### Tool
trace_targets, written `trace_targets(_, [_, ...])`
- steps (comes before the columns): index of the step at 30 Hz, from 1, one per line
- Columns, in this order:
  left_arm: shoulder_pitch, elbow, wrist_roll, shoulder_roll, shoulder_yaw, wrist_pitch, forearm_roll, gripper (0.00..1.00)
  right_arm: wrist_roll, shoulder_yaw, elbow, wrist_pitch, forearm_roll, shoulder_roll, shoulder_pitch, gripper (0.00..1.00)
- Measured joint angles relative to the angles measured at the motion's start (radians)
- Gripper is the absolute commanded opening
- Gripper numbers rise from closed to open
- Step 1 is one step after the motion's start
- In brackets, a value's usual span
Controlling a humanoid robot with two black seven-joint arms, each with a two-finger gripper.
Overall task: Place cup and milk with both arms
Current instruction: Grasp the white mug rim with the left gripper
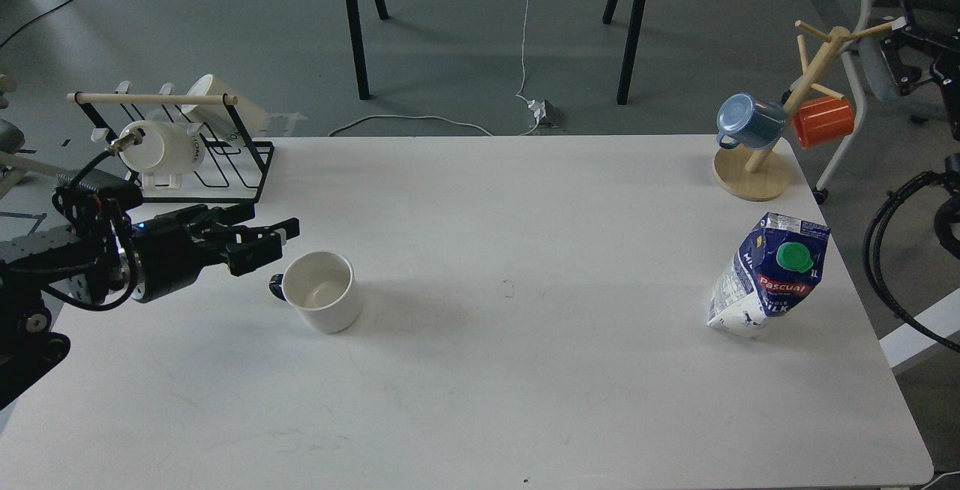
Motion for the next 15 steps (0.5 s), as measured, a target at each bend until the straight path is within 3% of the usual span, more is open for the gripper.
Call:
trace_targets(5, [-0.004, 0.055, 0.000, -0.057, 0.047, 0.045, 0.167, 0.69, 0.000, 0.000, 0.000, 0.000, 0.000, 0.000, 0.001, 0.99])
trace_targets(15, [-0.049, 0.187, 0.002, -0.183, 0.084, 0.053, 0.179, 0.63, 0.000, -0.002, 0.000, 0.000, 0.000, -0.011, 0.000, 0.99])
